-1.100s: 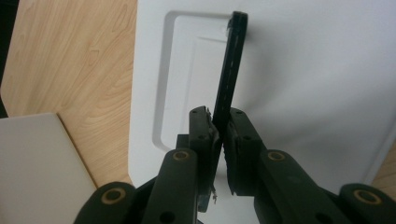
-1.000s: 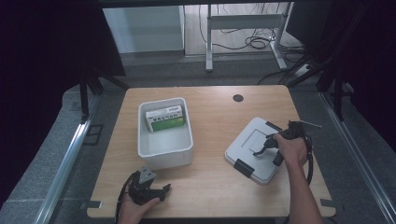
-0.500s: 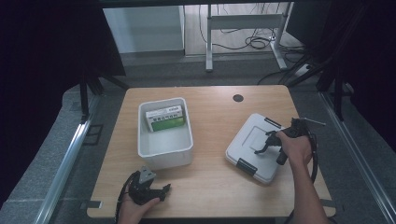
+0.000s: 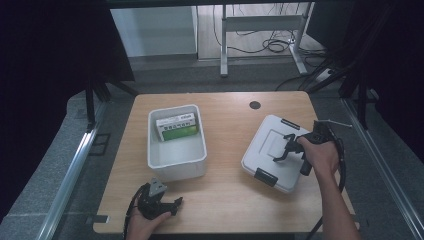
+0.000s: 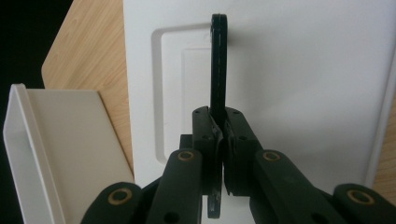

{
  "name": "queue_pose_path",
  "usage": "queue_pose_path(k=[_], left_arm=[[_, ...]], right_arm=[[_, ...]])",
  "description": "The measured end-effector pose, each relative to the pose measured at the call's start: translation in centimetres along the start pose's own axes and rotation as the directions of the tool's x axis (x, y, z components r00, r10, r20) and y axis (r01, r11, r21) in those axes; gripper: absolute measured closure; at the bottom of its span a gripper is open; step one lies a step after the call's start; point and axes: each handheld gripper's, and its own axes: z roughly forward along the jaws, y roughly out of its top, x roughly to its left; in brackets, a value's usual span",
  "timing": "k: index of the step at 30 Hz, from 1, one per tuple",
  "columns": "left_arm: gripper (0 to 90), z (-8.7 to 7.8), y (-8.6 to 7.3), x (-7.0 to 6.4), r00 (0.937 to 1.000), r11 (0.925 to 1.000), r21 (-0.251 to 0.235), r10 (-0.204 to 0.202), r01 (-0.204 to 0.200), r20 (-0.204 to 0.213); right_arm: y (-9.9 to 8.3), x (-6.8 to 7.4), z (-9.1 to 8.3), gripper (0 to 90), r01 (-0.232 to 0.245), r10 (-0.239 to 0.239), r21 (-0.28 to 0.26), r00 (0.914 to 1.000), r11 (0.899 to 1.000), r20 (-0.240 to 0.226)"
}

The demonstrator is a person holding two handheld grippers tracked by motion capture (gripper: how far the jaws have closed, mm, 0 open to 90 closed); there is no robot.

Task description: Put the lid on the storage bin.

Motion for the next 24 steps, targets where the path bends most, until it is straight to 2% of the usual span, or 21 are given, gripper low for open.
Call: queue_pose_path(k=[14,24], left_arm=[[12.2,0.0,0.0,0.0,1.0,1.0,0.0,0.0,0.0,0.0],[12.2,0.0,0.0,0.0,1.0,1.0,-0.002,-0.004,0.004,0.0]], right_arm=[[-0.4,1.5,-1.0,84.7,0.064,-0.064,0.002,0.9974,0.998,-0.033],[-0.7,2.4,-1.8,84.7,0.113,-0.113,-0.005,0.9924,0.994,-0.049]])
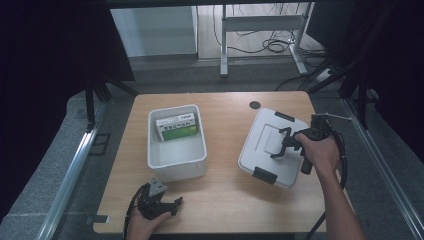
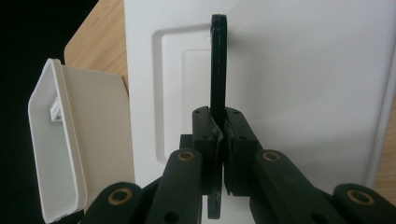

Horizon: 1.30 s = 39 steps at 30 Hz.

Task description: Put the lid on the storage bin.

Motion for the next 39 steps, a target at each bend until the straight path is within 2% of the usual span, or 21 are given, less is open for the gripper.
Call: queue_pose_path(k=[21,30,39], left_arm=[[12.2,0.0,0.0,0.0,1.0,1.0,0.0,0.002,-0.002,0.0],[12.2,0.0,0.0,0.0,1.0,1.0,0.0,0.003,-0.003,0.0],[12.2,0.0,0.0,0.0,1.0,1.0,0.002,0.004,-0.004,0.001]], right_arm=[[-0.1,1.3,-1.5,84.7,0.052,-0.052,-0.007,0.9983,0.999,-0.027],[-0.3,2.8,-2.2,84.7,0.087,-0.088,-0.013,0.9953,0.996,-0.041],[-0.7,4.7,-2.5,84.7,0.144,-0.145,-0.012,0.9872,0.989,-0.067]])
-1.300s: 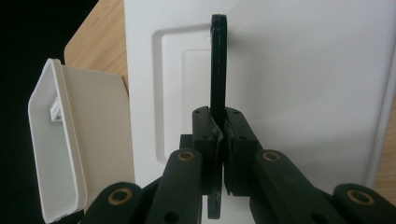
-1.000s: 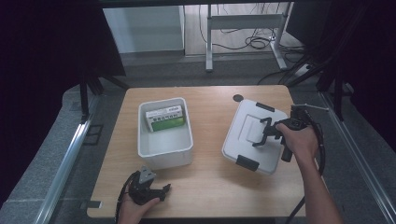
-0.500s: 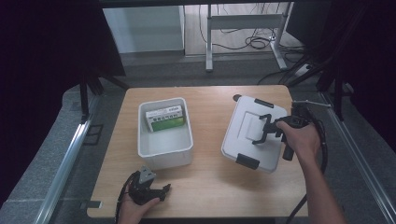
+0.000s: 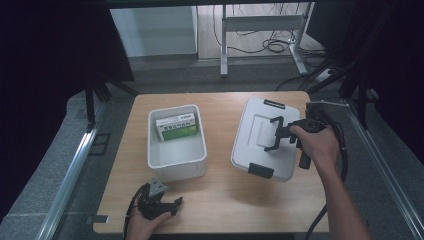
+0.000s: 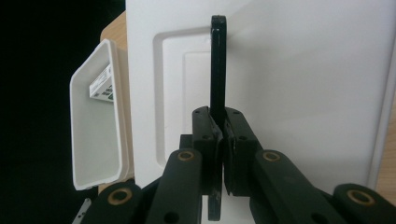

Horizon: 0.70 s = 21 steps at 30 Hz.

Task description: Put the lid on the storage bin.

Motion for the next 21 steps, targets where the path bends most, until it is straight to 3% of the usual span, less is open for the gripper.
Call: queue_pose_path(k=[21], left_arm=[[12.2,0.0,0.0,0.0,1.0,1.0,0.004,0.005,-0.005,0.001]], right_arm=[[0.0,3.2,-0.2,84.7,0.06,-0.06,0.013,0.9978,0.998,-0.028]])
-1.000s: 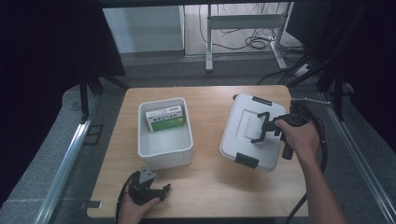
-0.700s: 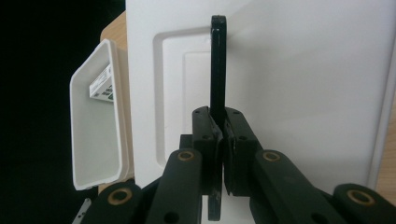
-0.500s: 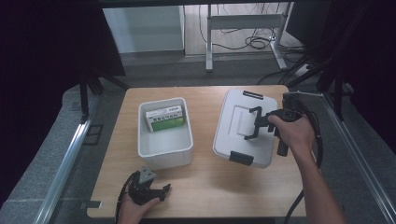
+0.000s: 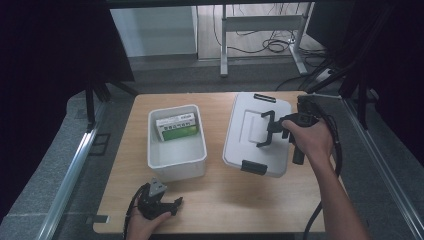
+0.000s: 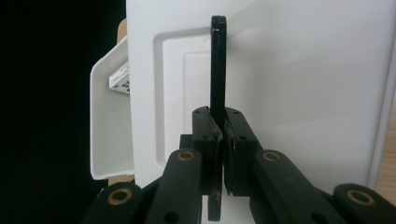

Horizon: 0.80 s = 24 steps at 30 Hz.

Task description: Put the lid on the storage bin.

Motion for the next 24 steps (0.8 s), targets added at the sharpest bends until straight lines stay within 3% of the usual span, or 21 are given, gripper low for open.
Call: queue_pose_path(k=[24], left_arm=[[12.2,0.0,0.0,0.0,1.0,1.0,-0.002,-0.001,0.001,0.0]], right_arm=[[0.0,4.6,1.2,84.7,0.08,-0.079,0.03,0.9964,0.996,-0.032]])
